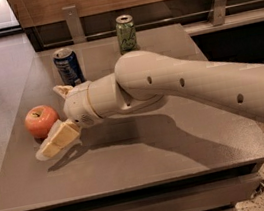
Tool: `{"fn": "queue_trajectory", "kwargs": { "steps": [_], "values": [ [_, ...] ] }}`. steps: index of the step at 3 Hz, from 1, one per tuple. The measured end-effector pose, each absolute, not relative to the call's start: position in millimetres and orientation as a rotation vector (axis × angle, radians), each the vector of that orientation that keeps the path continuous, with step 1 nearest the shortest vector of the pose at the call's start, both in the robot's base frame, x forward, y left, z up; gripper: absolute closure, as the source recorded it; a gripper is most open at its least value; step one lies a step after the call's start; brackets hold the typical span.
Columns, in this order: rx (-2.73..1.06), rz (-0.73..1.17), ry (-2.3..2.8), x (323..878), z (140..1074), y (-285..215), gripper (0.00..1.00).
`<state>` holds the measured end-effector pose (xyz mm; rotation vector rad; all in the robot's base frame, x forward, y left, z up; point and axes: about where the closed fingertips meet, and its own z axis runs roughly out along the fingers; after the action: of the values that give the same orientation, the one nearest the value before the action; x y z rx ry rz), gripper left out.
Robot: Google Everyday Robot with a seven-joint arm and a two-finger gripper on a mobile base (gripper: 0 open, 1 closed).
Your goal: Pick apple
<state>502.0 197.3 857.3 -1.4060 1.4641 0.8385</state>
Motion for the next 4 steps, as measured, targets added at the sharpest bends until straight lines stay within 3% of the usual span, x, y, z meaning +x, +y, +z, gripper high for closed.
{"fn": "queue_trajectory", "kwargs": {
  "steps": [2, 3, 4],
  "values": [
    [-1.413, 0.884, 1.421, 502.1, 845.5, 230.1, 0.41],
    [-1.417, 0.886, 1.418, 500.7, 846.1, 232.0, 0.64],
    [-1.421, 0.887, 1.414, 498.9, 846.9, 234.0, 0.94]
  ]
}}
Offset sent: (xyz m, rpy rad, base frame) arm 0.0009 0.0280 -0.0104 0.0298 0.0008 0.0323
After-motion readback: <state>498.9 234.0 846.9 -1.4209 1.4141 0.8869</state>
